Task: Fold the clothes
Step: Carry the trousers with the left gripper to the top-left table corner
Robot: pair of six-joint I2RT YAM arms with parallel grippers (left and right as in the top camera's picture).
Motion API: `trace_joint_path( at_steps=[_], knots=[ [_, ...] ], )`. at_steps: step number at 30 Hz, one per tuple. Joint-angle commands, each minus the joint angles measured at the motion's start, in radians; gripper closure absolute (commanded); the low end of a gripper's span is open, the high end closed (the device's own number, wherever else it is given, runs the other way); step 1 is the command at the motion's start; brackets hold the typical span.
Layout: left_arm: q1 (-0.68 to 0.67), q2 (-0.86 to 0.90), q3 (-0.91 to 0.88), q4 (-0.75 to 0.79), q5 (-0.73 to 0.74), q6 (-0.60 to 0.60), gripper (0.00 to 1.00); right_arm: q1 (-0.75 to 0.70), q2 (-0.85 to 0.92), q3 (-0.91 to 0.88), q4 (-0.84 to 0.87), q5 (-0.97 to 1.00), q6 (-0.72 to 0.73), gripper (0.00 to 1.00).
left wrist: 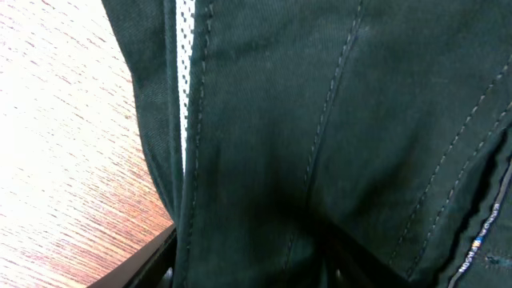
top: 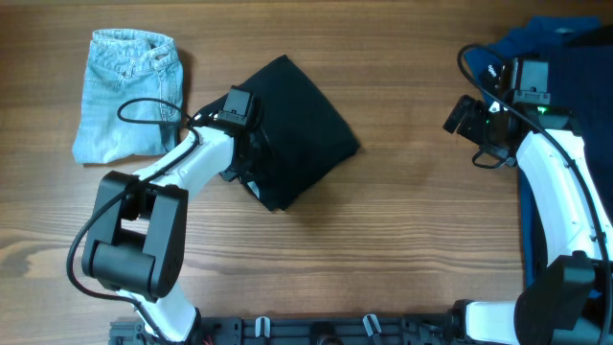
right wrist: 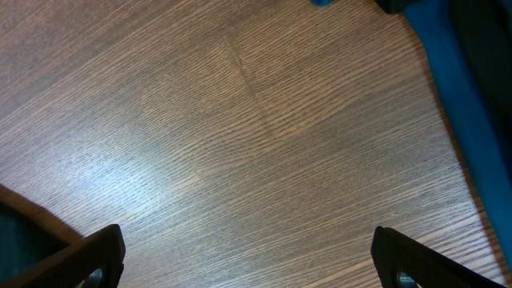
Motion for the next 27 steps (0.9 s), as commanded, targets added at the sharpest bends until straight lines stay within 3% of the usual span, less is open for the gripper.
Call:
trace_joint_path(
  at_steps=[1,3,5,7,11,16,23,27],
  knots=[
    [0.003,0.046,-0.050,-0.004,0.064,-0.020,0.41,0.002,-0.005,0.007,0.002,0.018,0.010,0.00],
    [0.003,0.047,-0.050,-0.005,0.059,-0.020,0.35,0.002,-0.005,0.007,0.003,0.018,0.010,0.00],
    [0.003,0.051,-0.050,-0.004,0.045,-0.020,0.36,0.002,-0.005,0.007,0.003,0.018,0.010,0.01],
    [0.003,0.063,-0.050,0.000,0.042,-0.021,0.48,0.002,-0.005,0.007,0.003,0.018,0.010,0.01],
    [0.003,0.090,-0.050,0.003,0.043,-0.020,0.50,0.002,-0.005,0.007,0.003,0.018,0.010,0.00],
    [0.003,0.090,-0.050,0.003,0.046,-0.020,0.86,0.002,-0.005,0.007,0.003,0.018,0.010,0.00],
    [0.003,0.087,-0.031,0.003,0.046,-0.003,0.96,0.002,-0.005,0.007,0.003,0.018,0.010,0.01],
    [0.002,0.055,0.039,0.002,0.038,0.169,0.96,0.002,-0.005,0.007,0.003,0.018,0.010,0.00]
  ],
)
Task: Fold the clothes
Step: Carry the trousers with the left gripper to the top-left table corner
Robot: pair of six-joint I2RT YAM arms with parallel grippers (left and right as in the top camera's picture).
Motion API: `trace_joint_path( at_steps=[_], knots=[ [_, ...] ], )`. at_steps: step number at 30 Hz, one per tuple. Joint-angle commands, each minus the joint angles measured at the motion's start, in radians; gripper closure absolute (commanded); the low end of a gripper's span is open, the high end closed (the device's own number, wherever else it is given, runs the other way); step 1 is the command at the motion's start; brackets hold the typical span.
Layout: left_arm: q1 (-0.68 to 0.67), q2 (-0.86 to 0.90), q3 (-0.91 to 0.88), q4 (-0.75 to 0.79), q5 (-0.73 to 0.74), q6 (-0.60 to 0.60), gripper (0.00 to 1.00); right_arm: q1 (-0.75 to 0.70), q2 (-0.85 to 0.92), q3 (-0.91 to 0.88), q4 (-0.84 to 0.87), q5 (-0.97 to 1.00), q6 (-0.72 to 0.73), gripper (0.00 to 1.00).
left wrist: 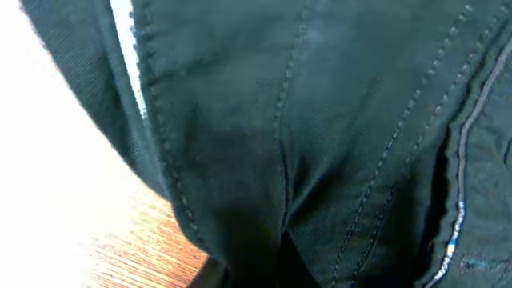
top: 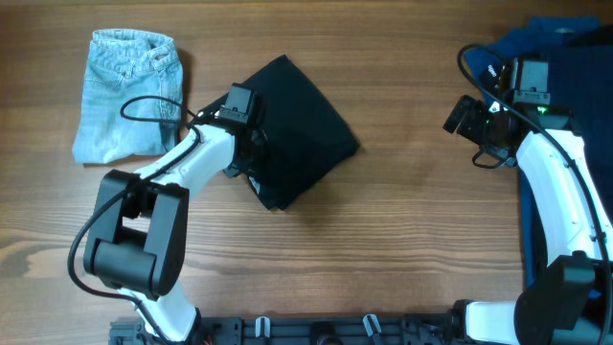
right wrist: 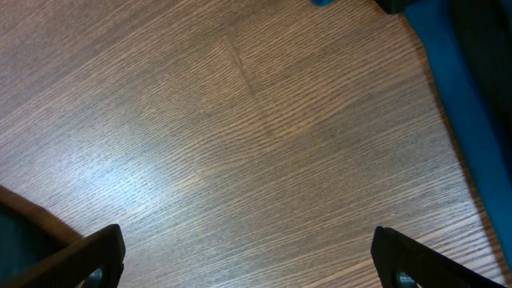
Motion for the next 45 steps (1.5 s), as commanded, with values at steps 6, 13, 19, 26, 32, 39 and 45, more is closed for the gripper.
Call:
trace_joint_path(
  at_steps=[6,13,19,26,32,39,45],
  knots=[
    [0.002,-0.051,0.105,-0.006,-0.060,0.279,0.96,0.002,-0.005,0.007,0.003,0.018,0.010,0.01],
    [0.003,-0.132,0.120,0.088,-0.189,0.329,0.96,0.002,-0.005,0.007,0.003,0.018,0.010,0.00],
    [0.008,-0.190,0.120,0.235,-0.257,0.428,0.96,0.002,-0.005,0.007,0.003,0.018,0.010,0.00],
    [0.088,-0.190,0.120,0.417,-0.378,0.520,0.96,0.002,-0.005,0.007,0.003,0.018,0.010,0.00],
    [0.163,-0.191,0.140,0.572,-0.270,0.595,0.96,0.002,-0.005,0.007,0.003,0.018,0.010,0.00],
    [0.293,-0.191,0.315,0.675,-0.226,0.690,0.96,0.002,-0.005,0.007,0.004,0.018,0.010,0.00],
    [0.424,-0.183,0.347,0.611,-0.140,0.690,0.96,0.002,-0.005,0.007,0.014,0.018,0.010,0.00]
  ],
)
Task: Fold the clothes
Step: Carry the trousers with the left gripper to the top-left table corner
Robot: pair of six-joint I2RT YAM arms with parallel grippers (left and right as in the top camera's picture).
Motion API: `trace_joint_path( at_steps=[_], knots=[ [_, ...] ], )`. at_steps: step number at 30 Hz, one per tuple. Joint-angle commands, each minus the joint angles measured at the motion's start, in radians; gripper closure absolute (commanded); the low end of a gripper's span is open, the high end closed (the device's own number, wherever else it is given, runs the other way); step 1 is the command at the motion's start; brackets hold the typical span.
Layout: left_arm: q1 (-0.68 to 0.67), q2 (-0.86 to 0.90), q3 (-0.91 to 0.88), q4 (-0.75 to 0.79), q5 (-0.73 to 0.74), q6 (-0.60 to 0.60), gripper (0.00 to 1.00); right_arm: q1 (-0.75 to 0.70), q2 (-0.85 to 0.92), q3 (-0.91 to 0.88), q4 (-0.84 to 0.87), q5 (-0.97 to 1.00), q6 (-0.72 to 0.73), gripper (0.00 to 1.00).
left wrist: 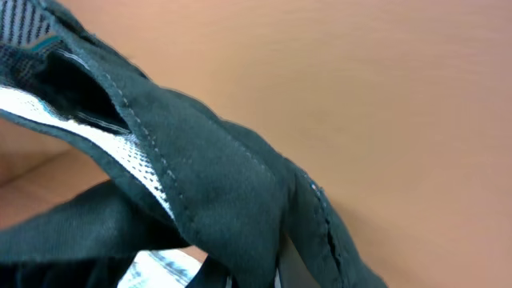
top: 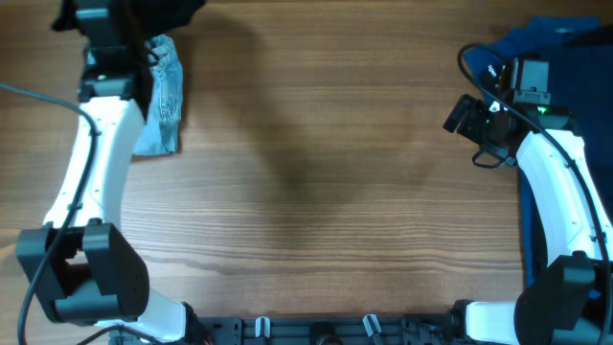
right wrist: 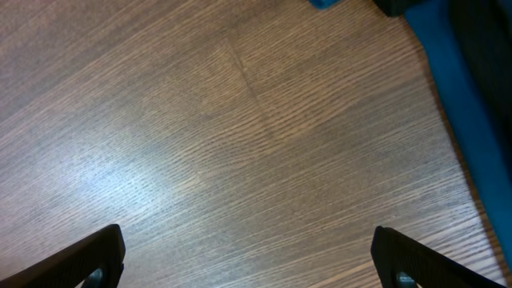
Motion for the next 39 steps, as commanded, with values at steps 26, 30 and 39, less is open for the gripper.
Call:
trace_joint_path(
  at_steps=[26,30,39],
  knots=[
    [0.254,0.064,-0.007,-0.754,0.216,-0.408,0.93,0.002,-0.005,0.007,0.007,0.018,0.010,0.01],
    [0.276,0.069,-0.007,-0.793,0.190,-0.408,0.89,0.002,-0.005,0.007,0.007,0.018,0.010,0.01],
    [0.288,0.076,-0.017,-0.813,0.191,-0.388,0.42,0.002,-0.005,0.007,0.007,0.018,0.010,0.00]
  ],
)
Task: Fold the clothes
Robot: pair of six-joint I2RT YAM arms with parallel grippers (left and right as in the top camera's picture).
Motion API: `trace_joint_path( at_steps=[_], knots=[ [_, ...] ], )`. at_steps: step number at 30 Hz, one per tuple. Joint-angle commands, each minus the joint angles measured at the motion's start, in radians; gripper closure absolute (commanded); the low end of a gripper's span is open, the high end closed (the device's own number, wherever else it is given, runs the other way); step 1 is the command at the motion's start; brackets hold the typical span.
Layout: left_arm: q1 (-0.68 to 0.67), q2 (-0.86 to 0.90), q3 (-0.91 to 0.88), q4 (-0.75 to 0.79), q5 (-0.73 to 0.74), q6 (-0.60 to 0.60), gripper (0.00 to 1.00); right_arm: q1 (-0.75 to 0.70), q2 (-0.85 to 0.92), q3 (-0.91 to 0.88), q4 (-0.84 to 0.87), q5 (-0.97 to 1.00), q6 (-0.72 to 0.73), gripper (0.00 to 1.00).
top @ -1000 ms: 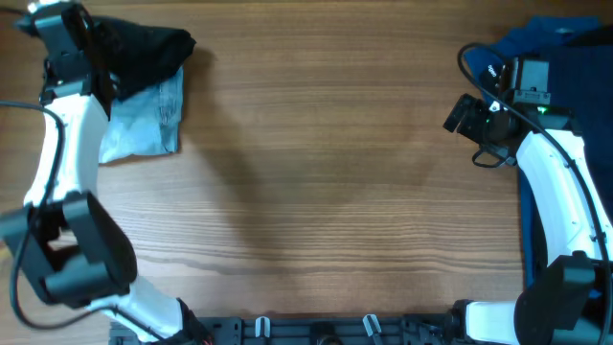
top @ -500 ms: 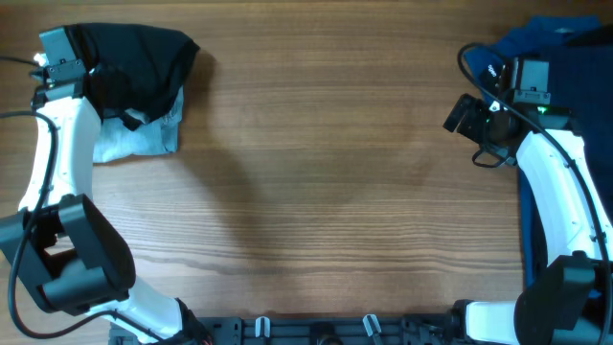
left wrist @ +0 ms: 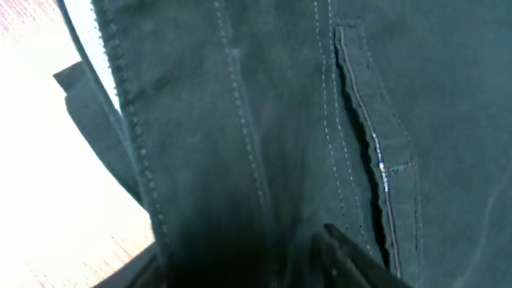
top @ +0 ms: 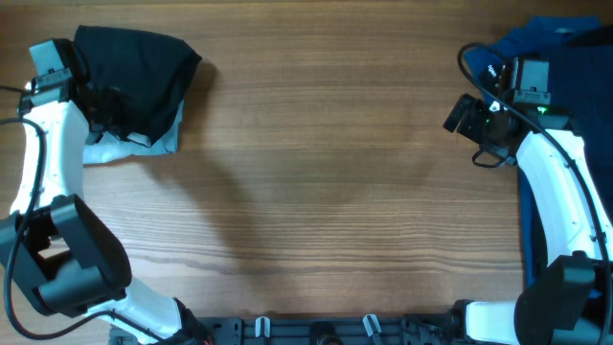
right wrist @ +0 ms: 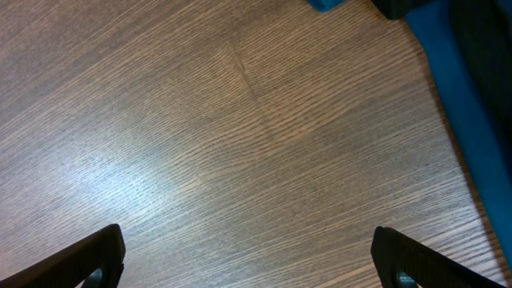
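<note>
The folded black garment lies on top of the folded light-blue jeans at the table's far left corner. My left gripper rests at the garment's left edge. In the left wrist view black stitched cloth fills the frame, and my left gripper stands open, its fingers wide apart with cloth lying between them. My right gripper hovers open over bare wood near the right side, with nothing between its fingertips.
A heap of dark blue clothes lies at the far right corner, and its edge shows in the right wrist view. The right arm's cable loops beside it. Wooden table spans the middle.
The black garment, held up over the jeans in my left gripper, now lies on the jeans. The left jaws, then shut on the cloth, now stand apart. The right arm has not moved.
The black garment lay folded left of the table's middle, my left gripper open around its left edge. Then the jaws were closer on the cloth. Later the garment hung from the shut gripper over the jeans at the far left. Now it rests there, released.
</note>
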Motion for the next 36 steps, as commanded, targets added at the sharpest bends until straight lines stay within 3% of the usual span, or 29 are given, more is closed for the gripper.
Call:
trace_joint_path(
  at_steps=[1,3,7,8,9,10,11,17,28,31,36],
  knots=[
    [0.009,-0.050,0.003,-0.003,-0.020,0.024,0.40,0.002,-0.005,0.007,0.003,0.018,0.010,0.00],
    [0.008,-0.123,0.006,-0.003,-0.012,0.027,0.37,0.002,-0.005,0.007,0.003,0.018,0.010,0.00],
    [0.008,-0.250,0.006,-0.050,-0.008,0.036,0.20,0.002,-0.005,0.007,0.003,0.018,0.010,0.00],
    [0.008,-0.254,0.006,-0.055,-0.005,0.058,0.41,0.002,-0.005,0.007,0.003,0.018,0.010,0.00],
    [0.008,-0.251,0.005,-0.054,0.018,0.098,0.79,0.002,-0.005,0.007,0.003,0.018,0.010,0.00],
    [0.008,-0.238,0.005,-0.050,0.051,0.141,0.93,0.002,-0.005,0.007,0.003,0.018,0.010,0.00],
    [0.008,-0.228,0.005,-0.048,0.063,0.153,0.96,0.002,-0.005,0.007,0.003,0.018,0.010,0.00],
    [0.008,-0.052,0.002,-0.061,0.370,0.336,0.96,0.002,-0.005,0.007,0.003,0.018,0.010,0.01],
    [0.008,0.258,-0.008,-0.081,0.370,0.350,0.96,0.002,-0.005,0.007,0.003,0.018,0.010,0.00],
    [0.009,0.246,-0.007,-0.071,0.382,0.351,0.96,0.002,-0.005,0.007,0.003,0.018,0.010,0.00],
    [0.021,0.067,-0.002,-0.008,0.484,0.350,0.96,0.002,-0.005,0.007,0.003,0.018,0.010,0.00]
  ],
)
